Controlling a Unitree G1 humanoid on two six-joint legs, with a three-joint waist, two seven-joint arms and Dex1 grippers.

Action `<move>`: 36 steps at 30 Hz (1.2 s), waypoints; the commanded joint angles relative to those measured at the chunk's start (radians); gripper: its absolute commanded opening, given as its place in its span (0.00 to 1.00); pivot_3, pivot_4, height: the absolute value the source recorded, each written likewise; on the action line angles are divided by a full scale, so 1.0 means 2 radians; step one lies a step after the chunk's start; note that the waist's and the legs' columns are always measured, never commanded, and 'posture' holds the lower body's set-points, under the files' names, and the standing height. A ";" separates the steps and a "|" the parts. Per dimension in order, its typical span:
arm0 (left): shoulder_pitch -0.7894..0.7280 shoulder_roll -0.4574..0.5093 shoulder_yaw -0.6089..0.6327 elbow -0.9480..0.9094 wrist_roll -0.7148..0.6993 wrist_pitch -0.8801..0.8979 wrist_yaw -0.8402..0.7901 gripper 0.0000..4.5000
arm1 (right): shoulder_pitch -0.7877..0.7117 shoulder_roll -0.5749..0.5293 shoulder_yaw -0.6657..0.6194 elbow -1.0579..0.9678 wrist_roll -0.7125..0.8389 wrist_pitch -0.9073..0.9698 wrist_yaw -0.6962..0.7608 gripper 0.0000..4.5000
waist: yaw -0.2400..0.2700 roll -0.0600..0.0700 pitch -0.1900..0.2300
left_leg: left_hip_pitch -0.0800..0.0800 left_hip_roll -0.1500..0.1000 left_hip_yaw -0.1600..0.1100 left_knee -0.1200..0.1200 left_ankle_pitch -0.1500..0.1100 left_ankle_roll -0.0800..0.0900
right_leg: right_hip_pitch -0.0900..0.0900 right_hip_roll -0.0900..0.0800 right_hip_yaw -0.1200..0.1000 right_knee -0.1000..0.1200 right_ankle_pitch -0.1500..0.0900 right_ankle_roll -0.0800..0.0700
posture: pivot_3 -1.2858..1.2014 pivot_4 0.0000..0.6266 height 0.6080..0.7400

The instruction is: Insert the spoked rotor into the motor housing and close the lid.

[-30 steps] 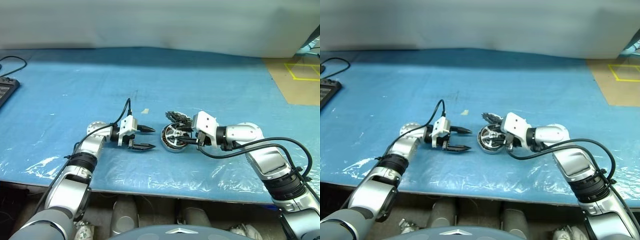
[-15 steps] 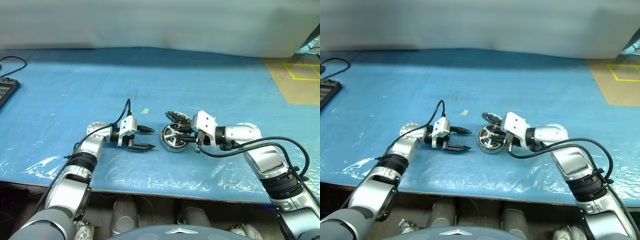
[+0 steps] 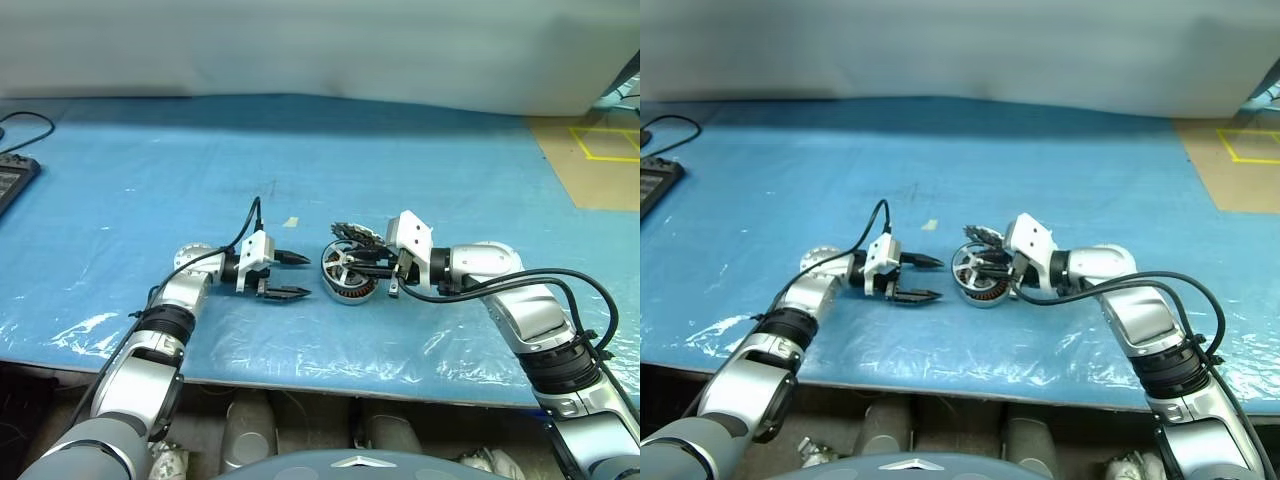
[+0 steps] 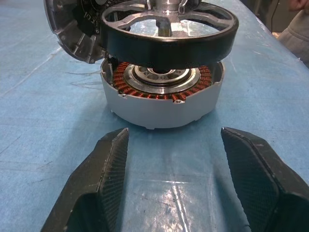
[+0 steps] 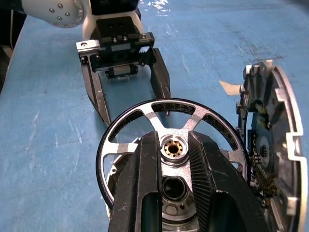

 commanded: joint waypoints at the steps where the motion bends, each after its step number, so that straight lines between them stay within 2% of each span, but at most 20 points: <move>1: 0.000 0.000 0.010 0.002 -0.006 -0.011 -0.001 0.71 | 0.001 0.002 -0.004 -0.003 -0.002 -0.014 -0.003 0.10 | 0.000 0.000 0.000 | 0.000 0.000 0.000 0.000 0.000 0.000 | 0.000 0.000 0.000 0.000 0.000 0.000 | 0.52 0.24 1.00; 30: -0.009 0.000 0.011 0.033 0.002 -0.031 0.004 0.71 | 0.012 0.004 0.004 0.004 -0.012 -0.016 0.000 0.10 | 0.000 0.000 0.000 | 0.000 0.000 0.000 0.000 0.000 0.000 | 0.000 0.000 0.000 0.000 0.000 0.000 | 0.52 0.24 1.00; 36: -0.008 0.000 0.011 0.034 0.003 -0.033 0.005 0.71 | 0.010 0.007 0.000 0.002 -0.013 -0.019 -0.002 0.55 | 0.000 0.000 0.000 | 0.000 0.000 0.000 0.000 0.000 0.000 | 0.000 0.000 0.000 0.000 0.000 0.000 | 0.52 0.24 1.00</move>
